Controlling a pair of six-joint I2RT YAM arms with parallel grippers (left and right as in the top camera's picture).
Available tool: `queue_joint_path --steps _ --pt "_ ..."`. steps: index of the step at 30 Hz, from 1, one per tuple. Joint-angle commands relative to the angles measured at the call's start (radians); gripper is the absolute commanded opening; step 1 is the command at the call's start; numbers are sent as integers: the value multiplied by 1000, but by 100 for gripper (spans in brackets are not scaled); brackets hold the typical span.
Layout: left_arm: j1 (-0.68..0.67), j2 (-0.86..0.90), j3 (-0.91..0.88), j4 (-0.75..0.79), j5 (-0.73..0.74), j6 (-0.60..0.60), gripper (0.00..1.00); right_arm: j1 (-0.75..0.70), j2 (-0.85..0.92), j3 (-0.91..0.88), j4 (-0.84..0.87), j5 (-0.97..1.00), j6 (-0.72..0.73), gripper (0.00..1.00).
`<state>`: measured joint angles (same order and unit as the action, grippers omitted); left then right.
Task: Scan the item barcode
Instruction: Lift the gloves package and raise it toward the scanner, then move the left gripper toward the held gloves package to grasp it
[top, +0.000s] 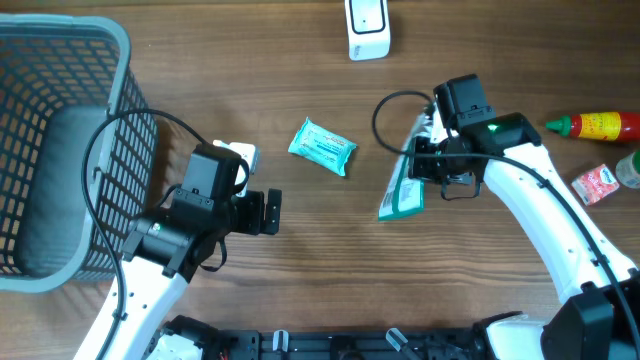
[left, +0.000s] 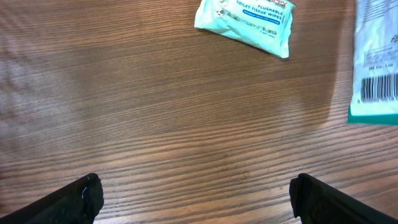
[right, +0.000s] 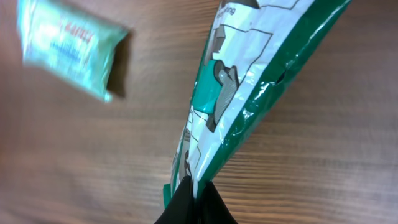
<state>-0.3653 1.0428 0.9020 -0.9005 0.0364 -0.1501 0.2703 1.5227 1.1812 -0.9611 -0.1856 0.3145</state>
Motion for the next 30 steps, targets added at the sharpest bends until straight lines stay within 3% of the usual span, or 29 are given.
queue_joint_path --steps 1,12,19,30 --pt "4 0 -3 2 15 16 100 1 -8 -3 46 -244 -407 4" --pt "4 0 -3 2 15 16 100 2 -54 18 270 -602 -420 4" --pt "4 0 -3 2 15 16 100 2 55 -78 359 -601 -421 4" --pt "4 0 -3 2 15 16 100 2 221 -95 317 -654 -525 4"
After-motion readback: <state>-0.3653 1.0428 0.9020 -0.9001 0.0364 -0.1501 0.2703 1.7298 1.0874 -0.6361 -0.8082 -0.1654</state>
